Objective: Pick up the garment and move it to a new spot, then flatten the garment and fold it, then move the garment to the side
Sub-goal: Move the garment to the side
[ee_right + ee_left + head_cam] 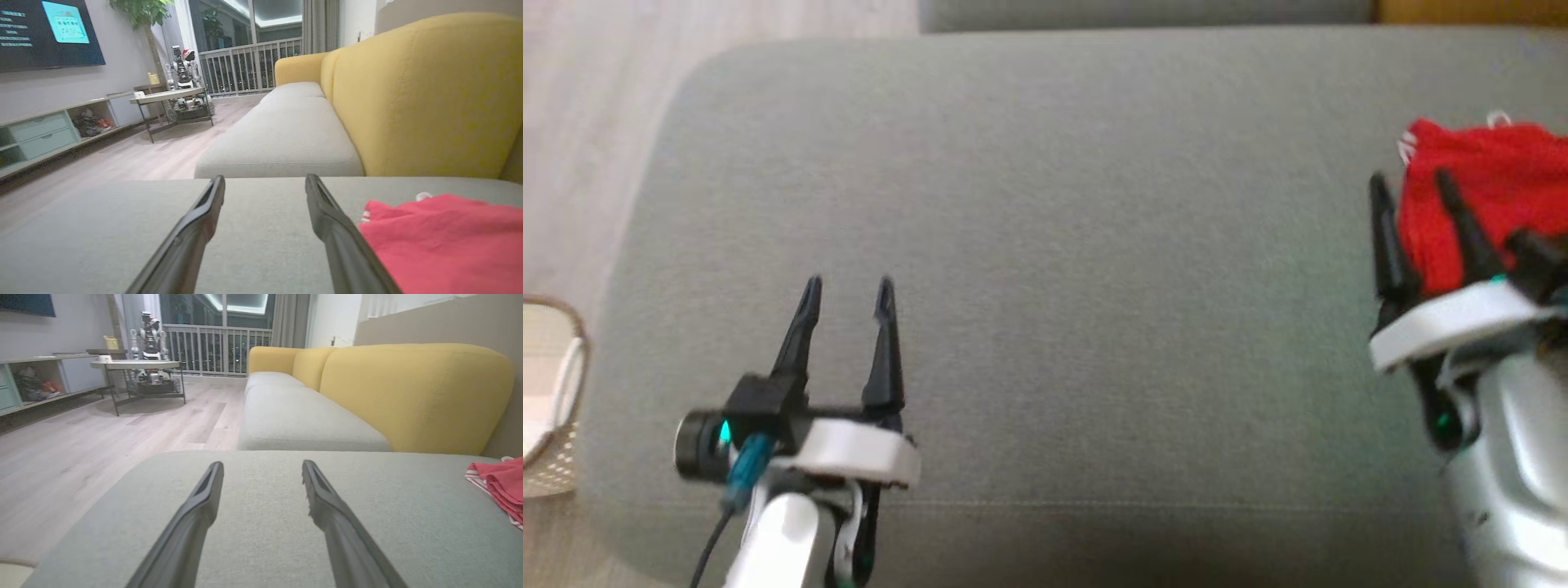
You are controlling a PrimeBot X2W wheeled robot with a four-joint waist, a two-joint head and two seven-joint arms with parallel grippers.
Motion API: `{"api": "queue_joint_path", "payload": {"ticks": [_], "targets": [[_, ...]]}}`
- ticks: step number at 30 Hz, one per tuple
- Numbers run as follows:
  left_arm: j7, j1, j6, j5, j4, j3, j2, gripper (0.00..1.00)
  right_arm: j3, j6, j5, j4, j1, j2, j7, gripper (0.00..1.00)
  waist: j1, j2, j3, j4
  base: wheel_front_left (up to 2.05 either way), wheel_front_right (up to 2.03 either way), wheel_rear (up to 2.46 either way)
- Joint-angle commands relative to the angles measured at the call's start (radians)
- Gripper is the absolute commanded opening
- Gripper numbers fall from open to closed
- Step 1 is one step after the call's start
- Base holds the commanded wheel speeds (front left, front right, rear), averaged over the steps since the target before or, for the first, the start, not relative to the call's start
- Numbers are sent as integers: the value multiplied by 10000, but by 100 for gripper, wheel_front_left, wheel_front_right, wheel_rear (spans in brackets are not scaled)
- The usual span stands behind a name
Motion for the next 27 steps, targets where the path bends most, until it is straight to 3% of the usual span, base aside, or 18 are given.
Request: {"api": "queue_joint_path", "payload": {"ticks": [1,7,17,27], "targets": [[-52,-185,67,-26,-409,423,-23,100,132,-4,38,-438,-46,58,-82,100,1,-1,-402,420,0,0,0],[-52,533,-107,144,-555,711,-202,100,134,-4,-177,-1341,1145,766,-86,100,1,-1,-552,725,0,0,0],[-53,924,-348,588,-561,807,-290,100,149,-4,-708,-2221,2280,1311,-91,100,1,-1,-524,775,0,0,0],[-53,989,84,425,-1002,1055,-302,100,119,-4,-985,-2474,2387,1452,-92,100,1,-1,-586,640,0,0,0]]}}
